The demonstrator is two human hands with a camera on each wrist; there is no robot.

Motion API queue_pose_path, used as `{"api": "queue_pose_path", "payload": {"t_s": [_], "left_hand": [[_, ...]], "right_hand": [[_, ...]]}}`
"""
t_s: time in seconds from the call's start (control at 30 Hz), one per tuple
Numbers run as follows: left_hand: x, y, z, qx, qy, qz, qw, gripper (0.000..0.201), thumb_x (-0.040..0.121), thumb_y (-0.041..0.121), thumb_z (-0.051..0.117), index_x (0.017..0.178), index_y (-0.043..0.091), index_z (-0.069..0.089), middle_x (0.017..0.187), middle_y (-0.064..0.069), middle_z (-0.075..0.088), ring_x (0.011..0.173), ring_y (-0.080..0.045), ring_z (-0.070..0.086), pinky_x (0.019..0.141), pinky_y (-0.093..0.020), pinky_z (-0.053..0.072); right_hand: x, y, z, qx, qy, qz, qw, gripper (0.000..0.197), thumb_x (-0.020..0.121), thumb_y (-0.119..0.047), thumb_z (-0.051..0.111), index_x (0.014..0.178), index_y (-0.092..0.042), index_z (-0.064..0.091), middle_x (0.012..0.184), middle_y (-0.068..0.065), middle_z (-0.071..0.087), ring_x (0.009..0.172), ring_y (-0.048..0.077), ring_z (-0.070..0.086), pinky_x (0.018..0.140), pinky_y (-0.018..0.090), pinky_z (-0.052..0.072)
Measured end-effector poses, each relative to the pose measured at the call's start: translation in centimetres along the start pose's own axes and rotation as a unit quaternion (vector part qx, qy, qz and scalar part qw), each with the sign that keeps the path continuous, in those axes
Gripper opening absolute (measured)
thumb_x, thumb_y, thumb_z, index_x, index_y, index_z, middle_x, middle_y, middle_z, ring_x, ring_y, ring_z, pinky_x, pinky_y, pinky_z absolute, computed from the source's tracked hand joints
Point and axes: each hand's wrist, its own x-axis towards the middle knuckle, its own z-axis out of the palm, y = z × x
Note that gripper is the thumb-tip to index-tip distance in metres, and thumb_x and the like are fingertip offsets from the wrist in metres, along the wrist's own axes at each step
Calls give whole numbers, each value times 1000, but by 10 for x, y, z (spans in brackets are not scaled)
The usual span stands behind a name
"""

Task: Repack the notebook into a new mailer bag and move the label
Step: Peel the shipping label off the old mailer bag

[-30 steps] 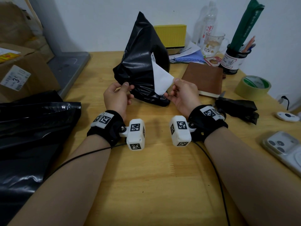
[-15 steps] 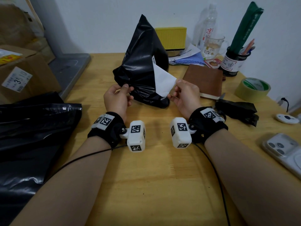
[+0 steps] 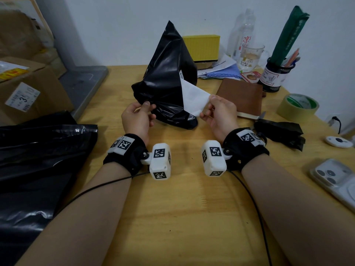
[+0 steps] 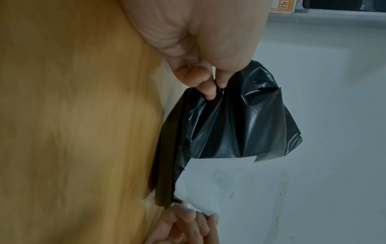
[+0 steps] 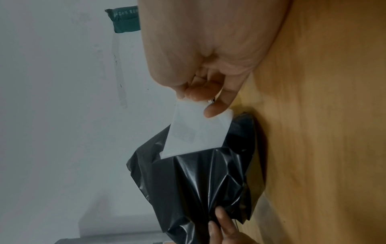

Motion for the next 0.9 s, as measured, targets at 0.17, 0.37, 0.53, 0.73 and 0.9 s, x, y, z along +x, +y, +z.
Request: {"api": "queue_pose_path", "payload": {"t_s": [0.17, 0.37, 0.53, 0.73, 0.9], "left_hand": [[1, 1, -2, -4, 2, 0, 1000, 10, 96, 12, 60, 87, 15, 57, 86, -6, 74, 52, -12, 54, 42, -22, 38], [3, 0, -2, -6, 10, 1, 1000, 12, 97, 11, 59, 86, 15, 58, 85, -6, 72, 55, -13, 56, 42, -23, 39], [4, 1, -3, -7, 12, 0, 1000, 10, 97, 11, 58, 87, 14, 58, 85, -6, 71, 54, -12, 56, 42, -23, 39], [6, 2, -5, -8, 20, 0, 1000, 8, 96, 11, 59, 89, 14, 60, 84, -5, 72, 55, -11, 57, 43, -22, 40], [5, 1, -5, -8, 24, 2, 1000, 9, 96, 11, 60, 88, 15, 59, 84, -4, 72, 55, -11, 57, 42, -22, 39]], "right_hand": [[-1, -2, -1, 2, -2, 1, 1000, 21, 104, -8, 52, 84, -10, 58, 57, 0, 42, 48, 13, 39, 53, 29, 49], [0, -3, -1, -3, 13, 1, 1000, 20, 103, -7, 51, 85, -11, 59, 58, -1, 43, 44, 10, 39, 50, 25, 43], [4, 0, -1, -5, 26, 1, 1000, 16, 103, -8, 53, 90, -10, 63, 60, -1, 44, 45, 10, 38, 50, 26, 43], [10, 2, -4, -9, 44, -9, 999, 15, 102, -10, 55, 92, -10, 67, 63, 0, 46, 48, 10, 39, 52, 26, 39], [9, 2, -5, -30, 40, -20, 999, 14, 103, -13, 53, 104, -8, 67, 55, -2, 56, 42, 11, 43, 44, 24, 40]]}}
